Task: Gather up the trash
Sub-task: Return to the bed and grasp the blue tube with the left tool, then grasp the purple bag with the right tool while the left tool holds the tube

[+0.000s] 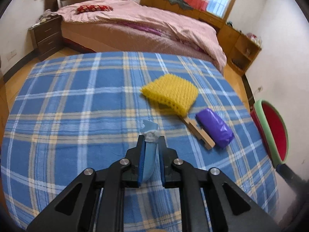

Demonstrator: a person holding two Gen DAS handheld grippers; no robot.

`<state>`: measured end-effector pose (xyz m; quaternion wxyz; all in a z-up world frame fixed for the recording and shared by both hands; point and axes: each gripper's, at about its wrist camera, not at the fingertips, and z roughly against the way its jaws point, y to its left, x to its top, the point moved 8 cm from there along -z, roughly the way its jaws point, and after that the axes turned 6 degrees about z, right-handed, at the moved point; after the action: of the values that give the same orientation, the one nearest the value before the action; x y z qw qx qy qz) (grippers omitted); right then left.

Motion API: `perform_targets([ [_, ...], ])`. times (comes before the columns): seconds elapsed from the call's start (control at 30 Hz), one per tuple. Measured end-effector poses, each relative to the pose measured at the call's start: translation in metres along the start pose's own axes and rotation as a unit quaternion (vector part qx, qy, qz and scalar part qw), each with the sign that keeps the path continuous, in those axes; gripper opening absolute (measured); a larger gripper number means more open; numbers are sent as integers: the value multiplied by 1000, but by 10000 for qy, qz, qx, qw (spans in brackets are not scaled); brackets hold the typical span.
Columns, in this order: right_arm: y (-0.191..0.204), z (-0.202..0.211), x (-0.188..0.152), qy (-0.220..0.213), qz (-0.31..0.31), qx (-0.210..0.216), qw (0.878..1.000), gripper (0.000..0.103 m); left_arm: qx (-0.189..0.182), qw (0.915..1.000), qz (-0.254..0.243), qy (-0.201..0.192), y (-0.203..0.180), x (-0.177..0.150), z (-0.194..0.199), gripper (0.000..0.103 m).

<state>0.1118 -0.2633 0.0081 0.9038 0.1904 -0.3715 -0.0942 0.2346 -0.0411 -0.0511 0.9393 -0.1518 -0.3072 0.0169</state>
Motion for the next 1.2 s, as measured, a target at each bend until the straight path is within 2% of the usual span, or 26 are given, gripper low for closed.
perform_targets([
  [0.13,21,-22,7,144,220,61,9996,30,97,9997,117,-199,11,6,0,13],
  [0.43,61,-79,16,413,665,225,9967,30,-293,9983,291,-400,20,7,-1,12],
  [0.57,71,-103,19,498,792,260,9953,30,-296,9982,296,-431,21,5,1,12],
  [0.77,75,-130,17,638,934,76,9936,30,-287,9982,292,-429,21,4,0,12],
  [0.93,78,-127,16,509,1094,-43,9927,31,-322,9980,309,-448,20,3,2,12],
  [1.03,82,-122,21,346,1203,-122,9921,45,-334,9978,353,-454,21,3,4,12],
  [1.2,91,-132,33,280,1516,-277,9877,45,-341,9977,372,-446,20,4,5,12],
])
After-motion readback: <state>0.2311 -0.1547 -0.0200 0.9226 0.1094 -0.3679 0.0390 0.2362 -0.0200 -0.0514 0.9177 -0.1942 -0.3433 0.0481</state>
